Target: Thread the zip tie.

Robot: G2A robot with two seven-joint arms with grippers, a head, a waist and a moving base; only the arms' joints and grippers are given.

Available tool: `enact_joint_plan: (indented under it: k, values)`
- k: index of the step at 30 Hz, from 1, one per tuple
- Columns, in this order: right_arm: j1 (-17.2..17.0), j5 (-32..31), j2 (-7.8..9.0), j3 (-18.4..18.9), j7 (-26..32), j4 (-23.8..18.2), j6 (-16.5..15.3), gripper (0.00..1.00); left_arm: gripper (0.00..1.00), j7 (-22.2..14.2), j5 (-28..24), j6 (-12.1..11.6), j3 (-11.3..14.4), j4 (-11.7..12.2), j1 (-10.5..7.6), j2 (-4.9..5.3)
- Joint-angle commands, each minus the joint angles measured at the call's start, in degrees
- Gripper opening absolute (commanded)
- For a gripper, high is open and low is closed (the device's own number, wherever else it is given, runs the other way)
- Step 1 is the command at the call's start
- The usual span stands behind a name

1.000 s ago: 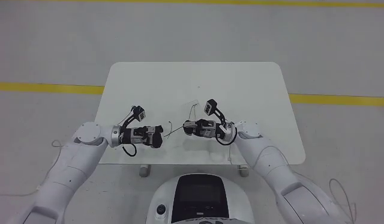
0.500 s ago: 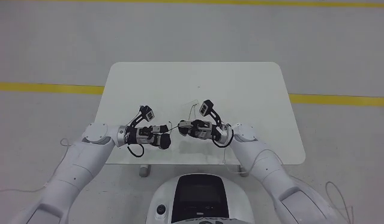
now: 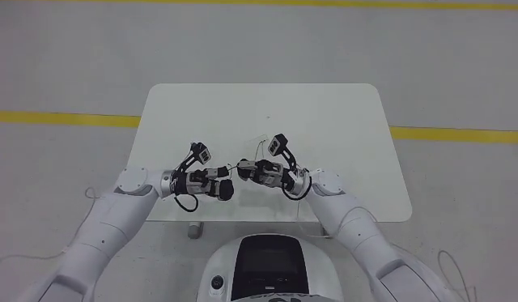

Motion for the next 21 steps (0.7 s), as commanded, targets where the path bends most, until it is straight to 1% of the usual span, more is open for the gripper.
enact_joint_plan:
  k: [1,2,3,6,13,21]
  values:
    - [0.0,0.01,0.0,-0.01,0.02,0.01,0.01,0.0,1.0,-0.01,-0.02,0.02,0.0,-0.01,0.01,0.0]
    - [-0.23,-0.16,0.01,-0.01,-0.79,-0.32,0.1,0.0,1.0,0.86,0.21,0.16,0.07,-0.25,0.13,-0.02]
    - [-0.75,-0.54,0.09,-0.05,-1.77,-1.36,0.35,0.0,1.0,2.03,0.73,0.37,0.2,-0.97,0.37,-0.03]
    - [-1.72,-1.11,0.5,0.53,-2.72,-3.35,0.79,0.0,1.0,2.92,1.38,0.45,-0.07,-1.78,0.78,0.13]
    - [-3.27,-1.67,1.34,1.73,-3.39,-6.23,1.57,0.0,1.0,3.33,1.17,0.63,-0.77,-2.46,1.36,0.41]
    - [-3.82,-2.4,1.78,1.73,-4.18,-7.43,2.4,0.0,1.0,3.39,0.74,0.72,-0.97,-2.72,1.6,0.47]
